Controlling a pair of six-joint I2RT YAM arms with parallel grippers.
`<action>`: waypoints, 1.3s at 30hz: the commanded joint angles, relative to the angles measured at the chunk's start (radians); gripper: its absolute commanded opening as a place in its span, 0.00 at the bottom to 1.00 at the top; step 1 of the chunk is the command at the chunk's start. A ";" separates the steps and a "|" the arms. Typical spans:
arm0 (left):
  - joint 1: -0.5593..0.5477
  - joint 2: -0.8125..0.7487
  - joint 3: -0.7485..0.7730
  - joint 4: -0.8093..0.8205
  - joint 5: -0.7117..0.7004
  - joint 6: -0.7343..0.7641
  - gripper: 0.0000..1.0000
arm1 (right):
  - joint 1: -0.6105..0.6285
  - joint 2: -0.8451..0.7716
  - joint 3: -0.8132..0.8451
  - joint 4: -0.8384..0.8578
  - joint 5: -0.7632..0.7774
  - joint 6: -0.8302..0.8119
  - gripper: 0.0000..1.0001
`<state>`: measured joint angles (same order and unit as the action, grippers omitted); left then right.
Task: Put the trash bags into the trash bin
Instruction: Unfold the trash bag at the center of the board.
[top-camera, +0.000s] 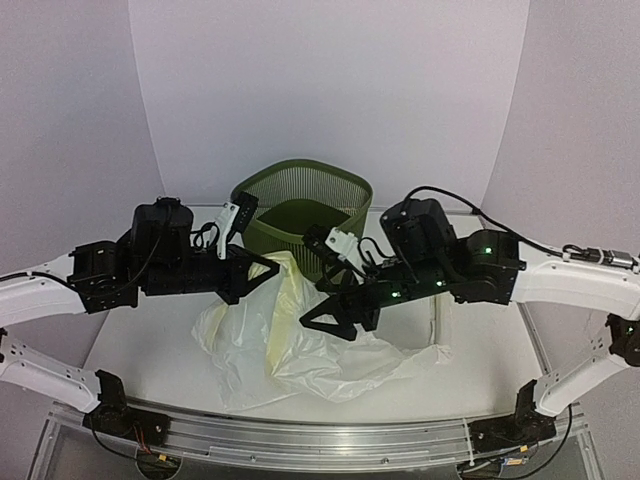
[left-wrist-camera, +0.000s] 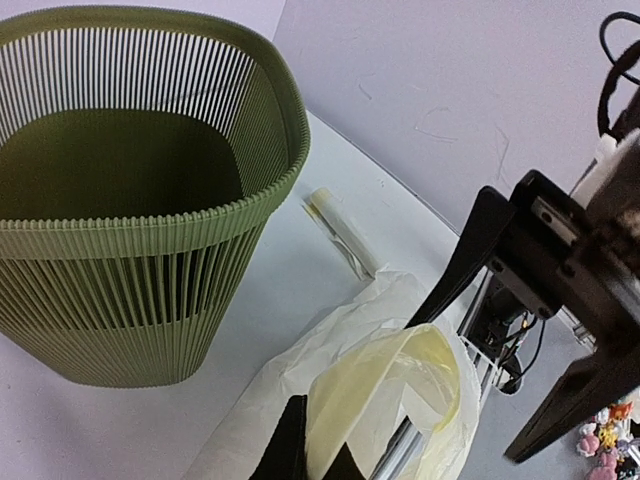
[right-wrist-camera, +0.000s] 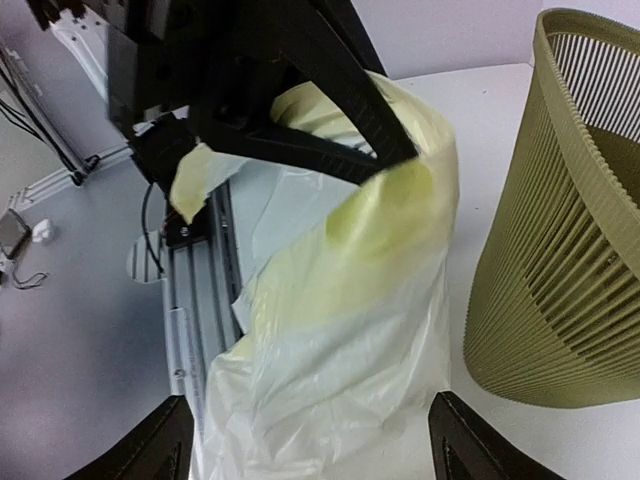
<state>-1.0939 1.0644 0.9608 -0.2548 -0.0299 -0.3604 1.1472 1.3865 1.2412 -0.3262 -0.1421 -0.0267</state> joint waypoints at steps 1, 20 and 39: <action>0.003 0.062 0.107 -0.090 -0.023 -0.087 0.00 | 0.039 0.105 0.087 0.003 0.184 -0.002 0.86; 0.003 0.079 0.110 -0.098 0.058 -0.143 0.00 | 0.054 0.228 0.131 0.136 0.343 0.139 0.36; 0.012 -0.077 0.029 -0.257 -0.320 -0.028 0.00 | -0.153 -0.089 -0.075 -0.008 -0.126 0.147 0.07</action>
<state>-1.1114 1.0178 1.0019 -0.4308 -0.1990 -0.4206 1.0301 1.3583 1.1793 -0.2203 -0.1052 0.1414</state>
